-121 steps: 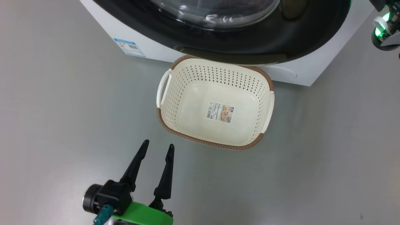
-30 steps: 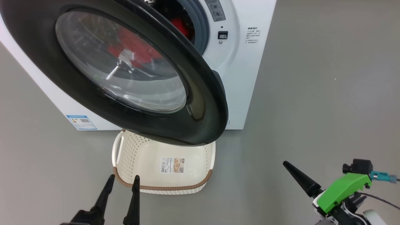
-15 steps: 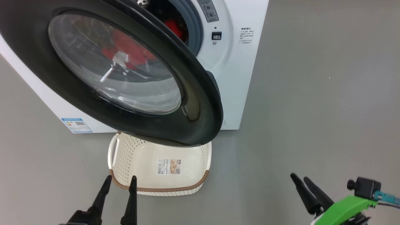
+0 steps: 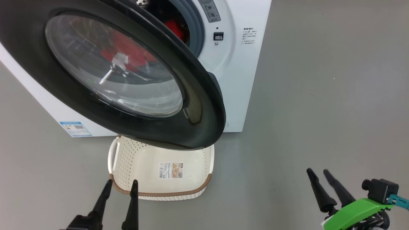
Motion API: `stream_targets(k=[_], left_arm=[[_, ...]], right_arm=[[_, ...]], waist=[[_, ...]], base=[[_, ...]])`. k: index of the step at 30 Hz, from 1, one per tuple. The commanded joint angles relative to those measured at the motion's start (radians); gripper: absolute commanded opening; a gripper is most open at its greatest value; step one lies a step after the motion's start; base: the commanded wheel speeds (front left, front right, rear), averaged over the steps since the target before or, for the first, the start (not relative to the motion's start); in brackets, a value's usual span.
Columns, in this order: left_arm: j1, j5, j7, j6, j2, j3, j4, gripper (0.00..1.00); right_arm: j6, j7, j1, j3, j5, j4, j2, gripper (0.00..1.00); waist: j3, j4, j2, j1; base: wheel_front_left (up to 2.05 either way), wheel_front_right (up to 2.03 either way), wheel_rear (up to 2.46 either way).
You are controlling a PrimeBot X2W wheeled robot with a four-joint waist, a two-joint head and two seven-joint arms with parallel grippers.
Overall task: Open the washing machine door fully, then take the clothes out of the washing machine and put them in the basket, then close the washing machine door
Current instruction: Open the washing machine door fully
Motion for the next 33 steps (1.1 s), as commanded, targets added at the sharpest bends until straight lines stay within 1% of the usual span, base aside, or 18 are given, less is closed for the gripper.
stream_targets(k=[1,3,5,6,10,15,17,23,33], left_arm=[[-0.013,0.006,-0.009,-0.007,0.008,0.034,-0.022,1.0],[-0.015,0.006,-0.009,-0.006,0.008,0.033,-0.023,1.0],[-0.017,0.006,-0.009,-0.007,0.008,0.031,-0.025,1.0],[-0.017,0.006,-0.009,-0.007,0.008,0.031,-0.025,1.0],[-0.022,0.006,-0.009,-0.006,0.008,0.03,-0.031,1.0],[-0.024,0.006,-0.009,-0.003,0.008,0.03,-0.042,1.0],[-0.024,0.006,-0.009,-0.002,0.008,0.03,-0.047,1.0],[-0.023,0.005,-0.009,-0.001,0.008,0.028,-0.059,1.0],[-0.02,0.006,-0.009,-0.005,0.008,0.025,-0.063,1.0]], right_arm=[[0.008,-0.013,0.014,-0.03,-0.073,-0.037,0.003,1.0],[0.008,-0.013,0.033,-0.085,-0.167,-0.056,0.023,1.0],[0.008,-0.014,0.054,-0.146,-0.234,-0.08,0.053,1.0],[0.008,-0.014,0.054,-0.146,-0.234,-0.08,0.053,1.0],[0.008,-0.014,0.094,-0.229,-0.375,-0.13,0.095,1.0],[0.008,-0.014,0.143,-0.326,-0.501,-0.21,0.151,1.0],[0.008,-0.014,0.163,-0.345,-0.541,-0.238,0.166,1.0],[0.008,-0.014,0.211,-0.391,-0.596,-0.279,0.2,1.0],[0.008,-0.014,0.214,-0.403,-0.609,-0.28,0.215,1.0]], waist=[[0.0,-0.002,0.0,0.0001],[0.001,-0.004,0.0,0.0001],[0.003,-0.004,0.0,0.0001],[0.003,-0.004,0.0,0.0001],[0.007,-0.001,0.0,0.0001],[0.01,0.003,0.0,0.0001],[0.011,0.005,0.0,0.0001],[0.012,0.01,0.0,0.0001],[0.015,0.007,0.0,0.0001]], base=[[0.0,0.0,0.0],[0.0,0.0,0.0],[0.0,0.0,0.0],[0.0,0.0,0.0],[0.0,0.0,0.0],[0.0,0.0,0.0],[0.0,0.0,0.0],[0.0,0.0,0.0],[0.0,0.0,0.0]])
